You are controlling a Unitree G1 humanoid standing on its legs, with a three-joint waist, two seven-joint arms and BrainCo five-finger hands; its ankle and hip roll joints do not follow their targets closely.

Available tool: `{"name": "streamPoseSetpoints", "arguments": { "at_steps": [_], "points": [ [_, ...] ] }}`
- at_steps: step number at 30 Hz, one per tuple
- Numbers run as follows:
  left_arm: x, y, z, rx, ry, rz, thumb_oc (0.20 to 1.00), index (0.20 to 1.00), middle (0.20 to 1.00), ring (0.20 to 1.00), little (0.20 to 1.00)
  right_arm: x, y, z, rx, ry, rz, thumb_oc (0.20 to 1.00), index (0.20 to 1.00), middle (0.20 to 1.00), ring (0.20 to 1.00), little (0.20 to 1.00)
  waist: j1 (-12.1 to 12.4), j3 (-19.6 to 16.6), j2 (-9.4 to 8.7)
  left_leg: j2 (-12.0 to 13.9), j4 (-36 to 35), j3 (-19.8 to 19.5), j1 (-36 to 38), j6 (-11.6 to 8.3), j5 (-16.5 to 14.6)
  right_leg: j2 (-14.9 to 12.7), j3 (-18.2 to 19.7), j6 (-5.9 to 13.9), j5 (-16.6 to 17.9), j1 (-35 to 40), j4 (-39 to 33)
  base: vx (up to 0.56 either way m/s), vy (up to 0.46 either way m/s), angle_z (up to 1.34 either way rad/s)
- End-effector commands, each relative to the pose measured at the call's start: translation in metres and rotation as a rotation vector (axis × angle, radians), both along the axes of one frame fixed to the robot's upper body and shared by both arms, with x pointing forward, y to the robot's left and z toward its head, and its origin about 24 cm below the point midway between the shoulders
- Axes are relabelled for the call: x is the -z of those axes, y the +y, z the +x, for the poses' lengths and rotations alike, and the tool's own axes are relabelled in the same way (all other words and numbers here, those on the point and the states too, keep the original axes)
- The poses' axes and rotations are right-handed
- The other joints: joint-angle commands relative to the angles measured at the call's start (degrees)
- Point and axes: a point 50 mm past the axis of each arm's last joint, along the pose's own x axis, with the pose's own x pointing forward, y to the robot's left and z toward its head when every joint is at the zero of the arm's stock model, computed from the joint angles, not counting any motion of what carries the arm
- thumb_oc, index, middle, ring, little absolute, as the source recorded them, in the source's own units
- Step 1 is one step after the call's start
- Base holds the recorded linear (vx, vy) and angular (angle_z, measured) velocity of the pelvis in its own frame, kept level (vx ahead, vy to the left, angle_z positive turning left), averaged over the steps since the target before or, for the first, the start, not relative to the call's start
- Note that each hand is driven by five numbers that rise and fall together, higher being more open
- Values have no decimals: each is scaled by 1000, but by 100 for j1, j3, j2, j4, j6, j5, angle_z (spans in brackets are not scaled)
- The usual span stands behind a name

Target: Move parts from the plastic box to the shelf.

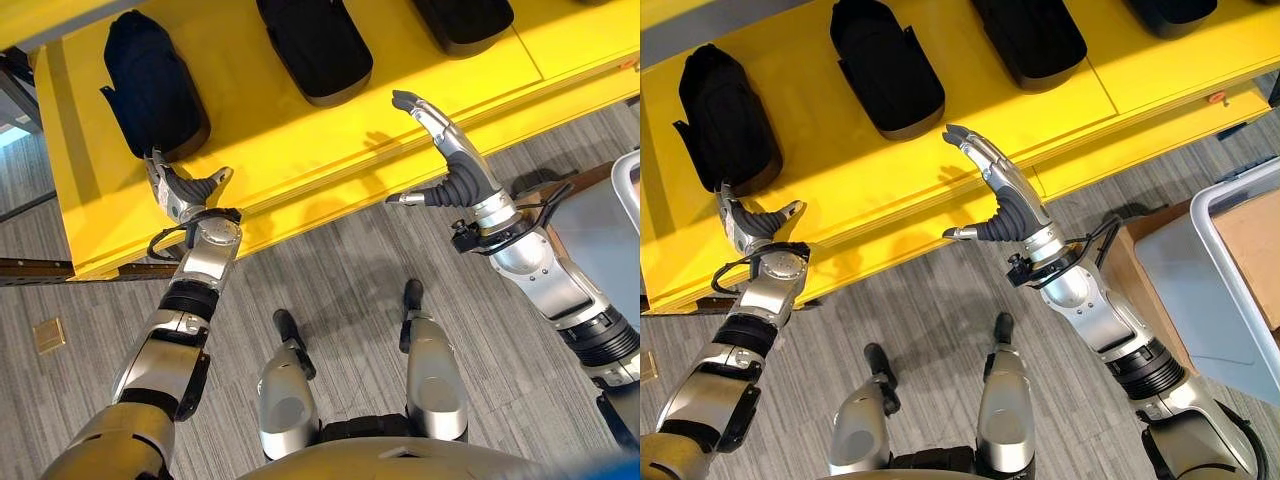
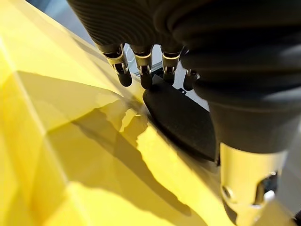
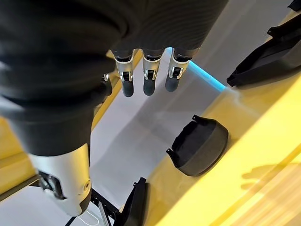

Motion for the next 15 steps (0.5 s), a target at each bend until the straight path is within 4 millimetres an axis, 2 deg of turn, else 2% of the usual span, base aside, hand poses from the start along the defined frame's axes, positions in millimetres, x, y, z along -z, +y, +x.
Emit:
{"name": "streamPoseSetpoints", "arguments": {
  "at_steps": [1, 6, 7, 8, 10, 12, 15],
  "points": [
    [-12, 20, -7, -68, -34, 108, 1000, 1000, 1000, 1000, 1000, -14, 8, -14, -61, -96, 53, 1000, 1000, 1000, 1000, 1000, -14, -237, -210, -132, 636, -55, -192, 179, -520, 96, 272, 100, -855, 287, 440, 0, 0, 0],
    [-13, 22, -10, -102, -74, 91, 1000, 1000, 1000, 1000, 1000, -15, 8, -14, -57, -102, 59, 1000, 1000, 1000, 1000, 1000, -6, -239, -211, -138, 646, -61, -203, 189, -524, 86, 275, 98, -865, 260, 478, 0, 0, 0],
    [-16, 22, -10, -104, -119, 83, 1000, 1000, 1000, 1000, 1000, -15, 8, -13, -58, -98, 59, 1000, 1000, 1000, 1000, 1000, -2, -239, -212, -139, 645, -67, -203, 186, -525, 85, 273, 96, -869, 261, 481, 0, 0, 0],
    [-35, 24, -18, -252, -321, 160, 1000, 1000, 1000, 1000, 1000, -12, 7, -14, -57, -93, 62, 1000, 1000, 1000, 1000, 1000, 4, -252, -213, -146, 640, -90, -199, 178, -529, 85, 274, 80, -894, 273, 496, 30, -3, 0],
    [-41, 34, -27, -390, -414, 107, 1000, 1000, 1000, 1000, 1000, -6, 10, -16, -60, -91, 70, 1000, 1000, 1000, 1000, 1000, 32, -289, -241, -139, 671, -104, -216, 171, -544, 80, 269, 82, -907, 269, 513, 36, -33, 0],
    [-47, 37, -30, -409, -453, 121, 1000, 1000, 1000, 1000, 1000, -3, 13, -17, -58, -90, 74, 1000, 1000, 1000, 1000, 1000, 58, -301, -272, -123, 675, -107, -216, 159, -548, 84, 242, 81, -919, 280, 512, 14, -67, 2],
    [-58, 32, -30, -383, -545, 143, 1000, 1000, 1000, 1000, 1000, -2, 10, -17, -39, -92, 83, 1000, 1000, 1000, 1000, 1000, 61, -296, -296, -110, 637, -105, -197, 151, -536, 90, 221, 71, -926, 310, 482, 2, -18, 1]
  ]
}}
